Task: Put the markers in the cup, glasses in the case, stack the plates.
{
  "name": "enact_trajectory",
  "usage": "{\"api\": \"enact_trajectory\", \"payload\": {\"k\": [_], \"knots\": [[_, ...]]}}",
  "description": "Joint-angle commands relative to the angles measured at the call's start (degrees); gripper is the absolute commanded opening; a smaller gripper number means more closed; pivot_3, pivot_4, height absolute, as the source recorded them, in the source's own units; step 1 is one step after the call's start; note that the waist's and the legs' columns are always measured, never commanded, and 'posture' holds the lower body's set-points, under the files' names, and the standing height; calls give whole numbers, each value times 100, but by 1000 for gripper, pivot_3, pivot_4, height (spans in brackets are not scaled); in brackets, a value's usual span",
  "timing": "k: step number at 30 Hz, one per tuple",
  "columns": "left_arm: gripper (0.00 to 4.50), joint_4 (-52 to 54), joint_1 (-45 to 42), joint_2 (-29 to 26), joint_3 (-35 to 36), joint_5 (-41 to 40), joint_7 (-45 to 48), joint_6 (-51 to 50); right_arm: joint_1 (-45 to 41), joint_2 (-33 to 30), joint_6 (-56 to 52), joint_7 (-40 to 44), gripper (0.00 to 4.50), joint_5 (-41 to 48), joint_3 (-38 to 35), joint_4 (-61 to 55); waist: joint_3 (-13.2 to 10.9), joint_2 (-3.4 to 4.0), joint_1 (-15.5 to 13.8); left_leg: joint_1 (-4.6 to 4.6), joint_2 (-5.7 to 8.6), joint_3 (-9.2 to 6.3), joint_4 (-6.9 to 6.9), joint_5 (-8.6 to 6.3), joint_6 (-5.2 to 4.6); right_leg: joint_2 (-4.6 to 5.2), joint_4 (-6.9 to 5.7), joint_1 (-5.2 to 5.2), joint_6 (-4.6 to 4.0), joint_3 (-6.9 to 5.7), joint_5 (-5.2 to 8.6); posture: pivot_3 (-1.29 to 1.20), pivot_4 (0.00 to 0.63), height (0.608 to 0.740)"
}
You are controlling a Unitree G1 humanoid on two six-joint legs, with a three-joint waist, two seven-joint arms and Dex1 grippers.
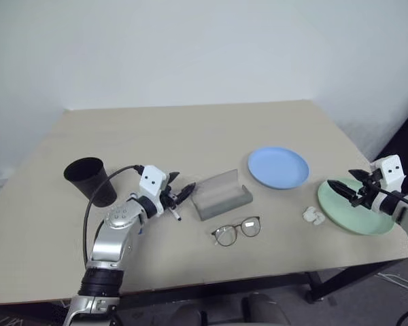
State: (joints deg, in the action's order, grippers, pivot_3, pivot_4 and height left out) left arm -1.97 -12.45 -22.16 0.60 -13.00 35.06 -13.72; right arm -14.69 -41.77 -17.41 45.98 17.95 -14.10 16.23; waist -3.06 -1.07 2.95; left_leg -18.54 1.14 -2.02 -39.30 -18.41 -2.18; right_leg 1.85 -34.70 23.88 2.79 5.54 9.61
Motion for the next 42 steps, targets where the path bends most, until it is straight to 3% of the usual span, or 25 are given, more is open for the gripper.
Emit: {"api": "enact_trajectory", "payload": {"k": [1, 8, 17, 33, 42], "knots": [[3194, 255, -67, -52, 37, -38, 34, 27, -43, -8, 42, -36, 3996, 35, -67, -292, 0, 0, 0, 1, 0, 1, -1, 0, 0, 0, 0, 0, 0, 0, 0, 0, 0, 740], [3194, 235, -78, -120, 177, -99, 62, 26, 162, 88, -126, -7, 3996, 158, -60, -661, 0, 0, -1, 0, 0, -1, 1, 0, 0, 0, 0, 1, 0, -1, 0, 0, 0, 740], [3194, -69, 123, -371, 410, -191, 384, 393, 711, 49, -663, 616, 3996, 460, 183, -1501, 0, 1, -1, 0, -2, -3, 4, 0, 0, 0, 0, 3, -2, -3, 2, 0, 0, 740], [3194, -140, 256, -232, 245, -205, 697, 483, 493, 173, -981, -248, 3996, 100, 295, -1852, 0, 1, -4, -4, -2, -1, -1, 0, 0, 1, -1, 26, 1, -3, 0, 0, 0, 740], [3194, -185, 208, -134, 136, -195, 744, 474, 409, 160, -2024, -494, 3996, 220, 400, -2167, 0, 0, -9, -5, -2, 0, -1, 0, 0, 1, -1, 27, 0, -3, 0, 0, 0, 740]]}}
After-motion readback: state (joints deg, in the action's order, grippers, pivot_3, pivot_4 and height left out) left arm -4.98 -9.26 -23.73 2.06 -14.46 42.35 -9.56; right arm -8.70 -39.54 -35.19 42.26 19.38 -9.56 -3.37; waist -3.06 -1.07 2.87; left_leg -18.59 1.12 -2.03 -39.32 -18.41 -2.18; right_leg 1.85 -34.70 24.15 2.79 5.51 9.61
